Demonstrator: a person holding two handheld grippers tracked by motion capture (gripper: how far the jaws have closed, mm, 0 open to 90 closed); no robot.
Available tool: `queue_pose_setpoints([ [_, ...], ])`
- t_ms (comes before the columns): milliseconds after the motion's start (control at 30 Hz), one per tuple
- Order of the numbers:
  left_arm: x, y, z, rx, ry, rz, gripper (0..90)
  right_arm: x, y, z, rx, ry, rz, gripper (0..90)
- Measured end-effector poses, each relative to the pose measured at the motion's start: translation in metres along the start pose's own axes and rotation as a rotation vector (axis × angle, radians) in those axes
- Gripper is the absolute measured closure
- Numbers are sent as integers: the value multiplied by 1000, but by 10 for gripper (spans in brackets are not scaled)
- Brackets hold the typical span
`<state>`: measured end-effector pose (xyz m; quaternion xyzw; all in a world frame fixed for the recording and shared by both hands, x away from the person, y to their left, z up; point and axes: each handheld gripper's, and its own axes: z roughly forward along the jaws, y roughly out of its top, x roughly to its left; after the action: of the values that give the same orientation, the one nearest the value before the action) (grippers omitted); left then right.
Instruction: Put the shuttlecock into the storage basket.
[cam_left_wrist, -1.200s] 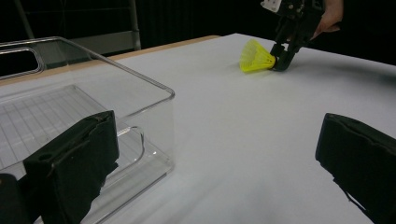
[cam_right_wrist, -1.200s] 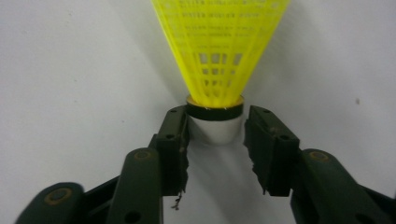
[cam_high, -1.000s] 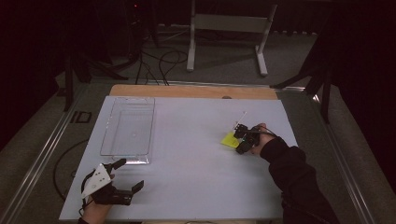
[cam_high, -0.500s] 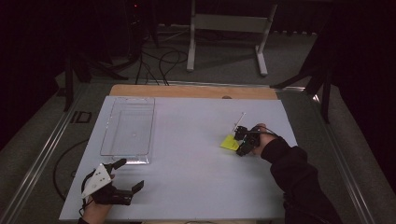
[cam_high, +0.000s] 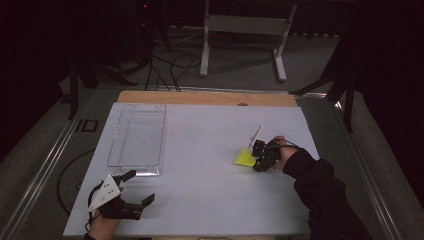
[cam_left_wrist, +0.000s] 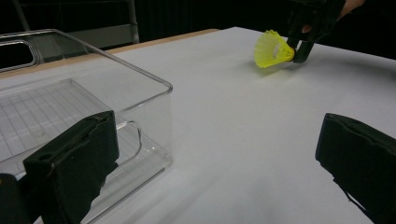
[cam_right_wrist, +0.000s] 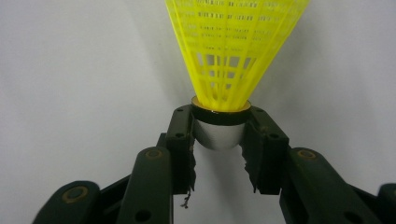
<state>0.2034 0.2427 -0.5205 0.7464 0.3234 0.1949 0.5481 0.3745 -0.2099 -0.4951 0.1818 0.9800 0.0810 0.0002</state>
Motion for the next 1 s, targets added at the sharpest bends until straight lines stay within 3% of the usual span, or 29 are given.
queue_pose_setpoints([
  [367,-1,1,1,7,-8,-2,5,25,4,-5,-25,28,-105,658],
  [733,-4,4,3,23,-25,-4,4,44,13,-14,-99,58,-185,658],
  [1000,-17,17,9,88,-50,-9,5,56,19,-19,-137,78,-227,658],
])
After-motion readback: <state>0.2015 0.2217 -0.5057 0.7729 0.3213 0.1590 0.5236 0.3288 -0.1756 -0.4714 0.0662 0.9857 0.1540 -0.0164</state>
